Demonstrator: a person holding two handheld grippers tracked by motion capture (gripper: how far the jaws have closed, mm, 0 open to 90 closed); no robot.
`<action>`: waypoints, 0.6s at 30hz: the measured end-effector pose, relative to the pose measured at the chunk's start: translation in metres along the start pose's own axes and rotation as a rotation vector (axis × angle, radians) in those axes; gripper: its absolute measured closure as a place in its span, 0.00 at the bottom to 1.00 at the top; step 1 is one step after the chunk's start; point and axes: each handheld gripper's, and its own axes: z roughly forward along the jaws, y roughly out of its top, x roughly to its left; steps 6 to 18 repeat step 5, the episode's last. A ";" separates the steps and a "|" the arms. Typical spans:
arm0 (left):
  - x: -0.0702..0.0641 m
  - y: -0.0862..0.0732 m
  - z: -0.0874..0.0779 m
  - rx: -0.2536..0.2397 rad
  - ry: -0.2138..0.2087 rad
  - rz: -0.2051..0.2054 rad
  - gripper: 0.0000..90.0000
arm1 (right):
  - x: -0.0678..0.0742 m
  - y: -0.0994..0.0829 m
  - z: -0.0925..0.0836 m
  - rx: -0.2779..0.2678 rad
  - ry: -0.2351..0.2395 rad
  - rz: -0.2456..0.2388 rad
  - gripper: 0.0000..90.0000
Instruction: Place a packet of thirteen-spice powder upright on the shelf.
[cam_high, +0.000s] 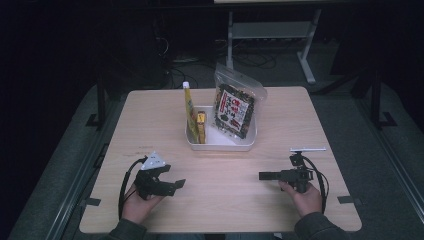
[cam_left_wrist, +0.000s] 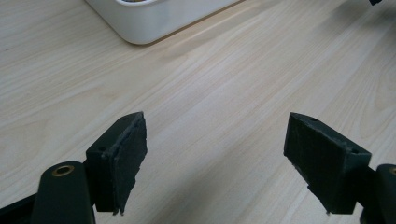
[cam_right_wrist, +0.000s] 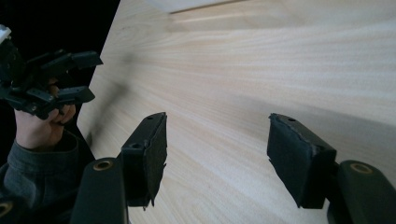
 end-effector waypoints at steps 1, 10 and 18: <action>0.000 0.000 0.000 0.000 0.001 0.000 0.23 | 0.000 -0.002 0.000 0.000 0.000 -0.005 0.41; 0.000 0.000 0.001 0.003 -0.003 0.000 0.23 | 0.000 -0.009 0.001 0.006 0.000 -0.020 0.41; 0.000 0.000 0.001 0.003 -0.003 0.000 0.23 | 0.000 -0.009 0.001 0.006 0.000 -0.020 0.41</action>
